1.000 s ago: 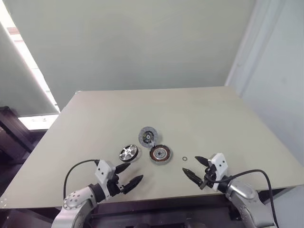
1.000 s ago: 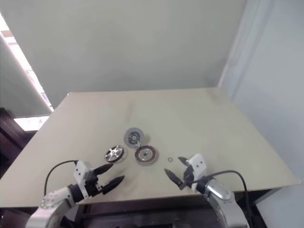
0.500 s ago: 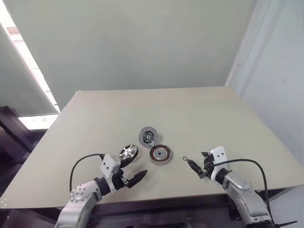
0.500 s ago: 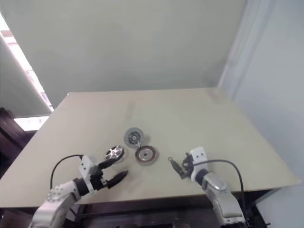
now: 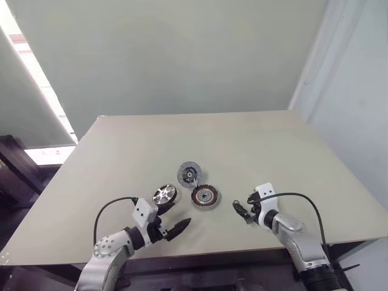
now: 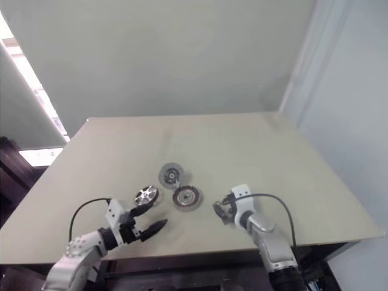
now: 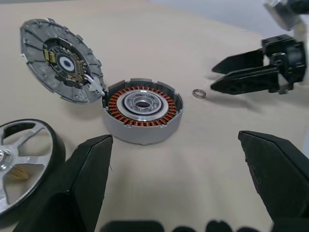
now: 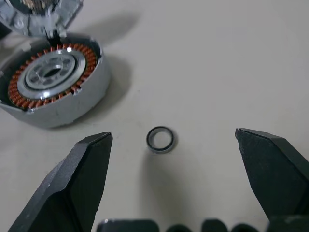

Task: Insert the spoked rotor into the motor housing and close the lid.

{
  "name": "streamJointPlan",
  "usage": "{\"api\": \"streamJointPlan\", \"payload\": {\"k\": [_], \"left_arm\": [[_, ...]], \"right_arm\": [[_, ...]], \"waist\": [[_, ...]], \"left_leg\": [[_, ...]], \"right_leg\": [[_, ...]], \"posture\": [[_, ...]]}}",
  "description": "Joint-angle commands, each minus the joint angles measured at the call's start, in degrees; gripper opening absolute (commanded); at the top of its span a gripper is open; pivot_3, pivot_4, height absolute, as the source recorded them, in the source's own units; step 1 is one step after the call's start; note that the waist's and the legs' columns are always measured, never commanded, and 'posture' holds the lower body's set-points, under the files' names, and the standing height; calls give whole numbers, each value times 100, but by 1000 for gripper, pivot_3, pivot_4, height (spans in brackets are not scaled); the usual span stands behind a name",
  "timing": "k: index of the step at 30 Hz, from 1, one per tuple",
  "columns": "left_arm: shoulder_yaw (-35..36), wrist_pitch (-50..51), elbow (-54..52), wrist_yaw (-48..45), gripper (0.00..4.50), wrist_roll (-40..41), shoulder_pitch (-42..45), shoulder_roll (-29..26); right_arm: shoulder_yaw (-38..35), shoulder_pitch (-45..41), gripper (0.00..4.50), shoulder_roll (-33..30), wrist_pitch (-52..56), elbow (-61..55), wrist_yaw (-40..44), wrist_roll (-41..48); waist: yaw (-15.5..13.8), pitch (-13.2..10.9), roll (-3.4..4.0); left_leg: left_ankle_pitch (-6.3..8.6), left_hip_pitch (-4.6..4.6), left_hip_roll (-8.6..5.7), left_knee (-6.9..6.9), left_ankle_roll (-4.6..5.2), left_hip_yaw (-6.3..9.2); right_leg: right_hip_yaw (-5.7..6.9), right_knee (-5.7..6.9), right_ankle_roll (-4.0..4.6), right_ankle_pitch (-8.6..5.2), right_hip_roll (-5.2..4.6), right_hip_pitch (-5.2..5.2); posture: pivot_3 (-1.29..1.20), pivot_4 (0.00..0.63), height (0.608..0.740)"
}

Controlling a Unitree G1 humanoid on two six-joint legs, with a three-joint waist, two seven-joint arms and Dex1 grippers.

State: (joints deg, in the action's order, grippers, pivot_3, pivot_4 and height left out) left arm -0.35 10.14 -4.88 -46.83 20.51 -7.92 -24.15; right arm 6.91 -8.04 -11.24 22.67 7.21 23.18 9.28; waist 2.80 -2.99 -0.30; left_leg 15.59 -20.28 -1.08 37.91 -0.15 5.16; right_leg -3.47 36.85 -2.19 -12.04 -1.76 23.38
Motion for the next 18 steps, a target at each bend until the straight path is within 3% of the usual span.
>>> {"api": "streamJointPlan", "payload": {"k": [1,18], "left_arm": [[-25,-38,-119,11,4463,-25,95,-15],[-79,-63,-84,-29,4463,-83,156,-59]], "right_arm": [[-6,-180,4458,78,-205,145,4,-67],[106,-454,4458,386,-699,941,-56,-354]], "waist": [[1,0,0],[6,1,1]], "left_leg": [[0,-1,0,0,0,0],[0,3,0,-1,0,0]], "right_leg": [[0,0,0,0,0,0],[-2,1,0,1,1,-1]], "posture": [[0,0,740],[0,0,740]]}}
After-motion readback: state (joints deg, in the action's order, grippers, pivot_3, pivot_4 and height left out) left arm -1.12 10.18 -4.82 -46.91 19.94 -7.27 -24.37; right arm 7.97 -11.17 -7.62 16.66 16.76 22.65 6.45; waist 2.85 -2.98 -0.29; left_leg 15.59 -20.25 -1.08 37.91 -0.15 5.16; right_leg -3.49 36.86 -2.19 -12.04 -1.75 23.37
